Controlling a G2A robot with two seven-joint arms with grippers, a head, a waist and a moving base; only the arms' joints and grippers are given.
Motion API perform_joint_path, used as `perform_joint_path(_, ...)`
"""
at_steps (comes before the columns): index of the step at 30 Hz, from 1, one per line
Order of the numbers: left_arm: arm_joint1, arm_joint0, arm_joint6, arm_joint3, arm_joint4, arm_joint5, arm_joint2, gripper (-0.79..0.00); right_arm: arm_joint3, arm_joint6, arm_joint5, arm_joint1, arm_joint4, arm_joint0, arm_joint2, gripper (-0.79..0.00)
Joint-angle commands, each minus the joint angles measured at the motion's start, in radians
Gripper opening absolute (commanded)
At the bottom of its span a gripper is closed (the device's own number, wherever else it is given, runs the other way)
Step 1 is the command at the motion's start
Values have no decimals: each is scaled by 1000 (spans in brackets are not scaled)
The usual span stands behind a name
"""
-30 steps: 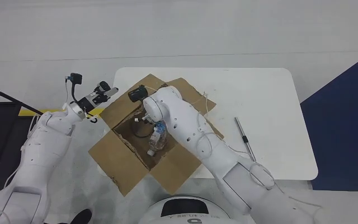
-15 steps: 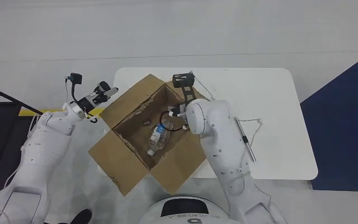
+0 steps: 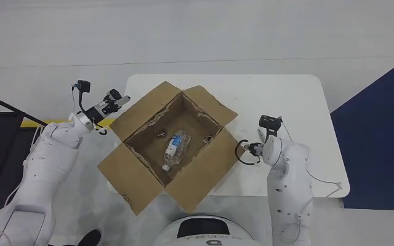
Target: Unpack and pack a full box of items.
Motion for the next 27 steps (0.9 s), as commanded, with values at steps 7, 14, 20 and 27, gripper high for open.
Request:
perform_joint_path(7,0,0,0,0,0,0,0,0,143,-1,-20,3,10,78,49,-151)
perform_joint_path(14,0,0,0,0,0,0,0,0,91,-5,-6,3,30,107,57,0)
perform_joint_path(20,0,0,0,0,0,0,0,0,91,-5,-6,3,30,107,57,0)
perform_joint_path(27,0,0,0,0,0,0,0,0,106,-14,-128,12,49,102,71,0)
